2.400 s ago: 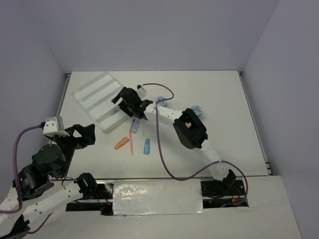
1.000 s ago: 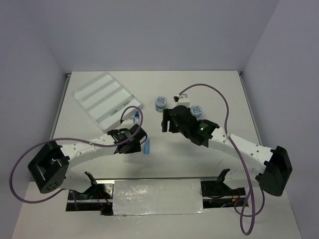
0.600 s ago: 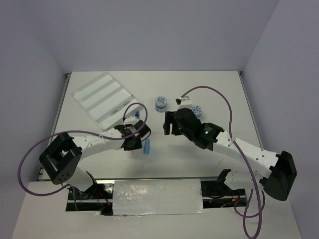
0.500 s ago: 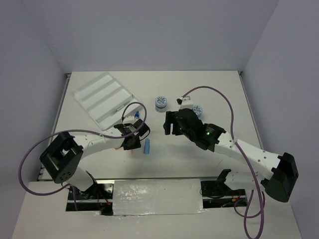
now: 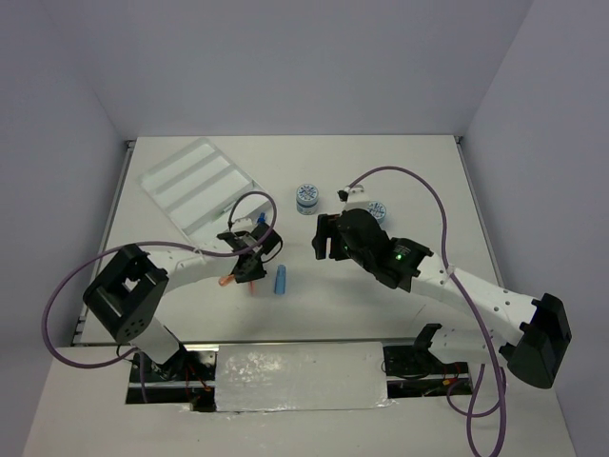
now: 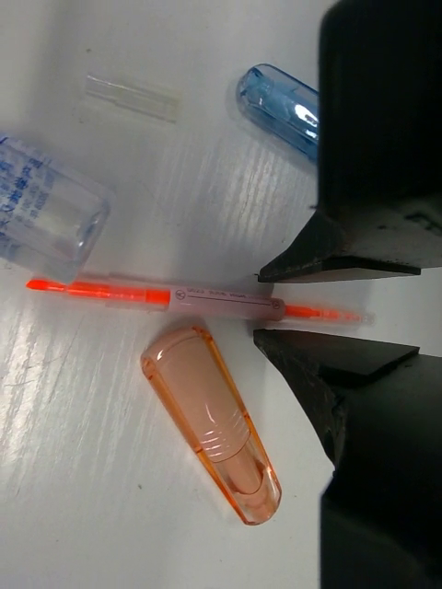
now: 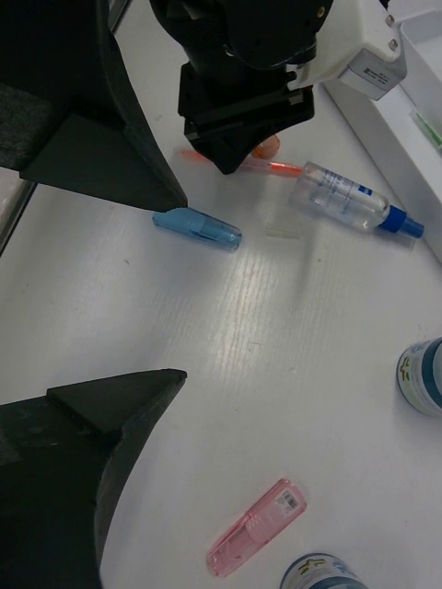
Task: Sort the stationery into containers
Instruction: Pick up the pen from the center of the board, then close the pen cap on the pen.
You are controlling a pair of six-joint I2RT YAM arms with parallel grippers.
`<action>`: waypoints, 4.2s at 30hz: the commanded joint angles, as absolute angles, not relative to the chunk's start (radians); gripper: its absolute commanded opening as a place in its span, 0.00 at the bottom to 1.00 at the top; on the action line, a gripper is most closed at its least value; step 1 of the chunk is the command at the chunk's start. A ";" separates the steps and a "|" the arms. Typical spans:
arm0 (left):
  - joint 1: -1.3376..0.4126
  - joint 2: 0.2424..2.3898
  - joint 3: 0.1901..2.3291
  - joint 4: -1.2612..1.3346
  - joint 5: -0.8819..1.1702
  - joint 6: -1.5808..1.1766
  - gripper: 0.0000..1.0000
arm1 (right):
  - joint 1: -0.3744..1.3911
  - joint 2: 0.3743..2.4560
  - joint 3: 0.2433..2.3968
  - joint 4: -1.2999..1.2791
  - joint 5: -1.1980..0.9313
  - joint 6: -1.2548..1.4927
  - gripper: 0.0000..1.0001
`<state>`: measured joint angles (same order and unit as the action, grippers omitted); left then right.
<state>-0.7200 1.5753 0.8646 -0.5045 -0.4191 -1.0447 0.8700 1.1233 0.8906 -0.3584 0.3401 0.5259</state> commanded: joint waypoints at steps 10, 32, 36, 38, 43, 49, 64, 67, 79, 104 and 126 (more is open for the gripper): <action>-0.681 1.620 0.899 -0.466 -0.411 -1.012 0.38 | 0.867 1.114 0.882 -0.299 0.318 0.512 0.75; -0.678 1.474 0.899 -0.563 -0.428 -1.032 0.00 | 0.865 1.143 0.874 -0.236 0.253 0.502 0.75; -0.681 1.383 0.942 -0.589 -0.419 -1.025 0.00 | 0.867 1.230 0.923 -0.233 0.247 0.500 0.75; -0.693 1.314 0.966 -0.624 -0.429 -1.023 0.00 | 0.867 1.306 0.957 -0.250 0.252 0.514 0.75; -0.706 1.177 1.020 -0.745 -0.507 -1.016 0.00 | 0.867 1.532 1.135 -0.311 0.249 0.546 0.72; -0.710 0.942 1.048 -0.793 -0.534 -0.869 0.00 | 0.873 1.785 1.294 -0.350 0.238 0.584 0.68; -0.709 0.456 0.959 -0.755 -0.364 -0.454 0.00 | 0.925 2.031 1.494 -0.429 0.297 0.549 0.64; -0.709 0.440 0.939 -0.739 -0.391 -0.477 0.00 | 0.925 2.071 1.525 -0.462 0.313 0.545 0.61; -0.709 0.473 0.942 -0.762 -0.423 -0.494 0.00 | 0.956 2.140 1.594 -0.526 0.341 0.575 0.45; -0.709 0.491 0.948 -0.762 -0.430 -0.502 0.00 | 0.950 1.919 1.416 -0.450 0.353 0.653 0.00; -0.733 0.719 0.522 0.333 0.333 -0.785 0.00 | 0.928 0.789 0.657 0.256 0.637 0.959 0.00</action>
<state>-0.7204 0.7162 0.5194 0.0532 0.2188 -0.7269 0.9234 0.8368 0.6743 0.1005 0.5968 0.9043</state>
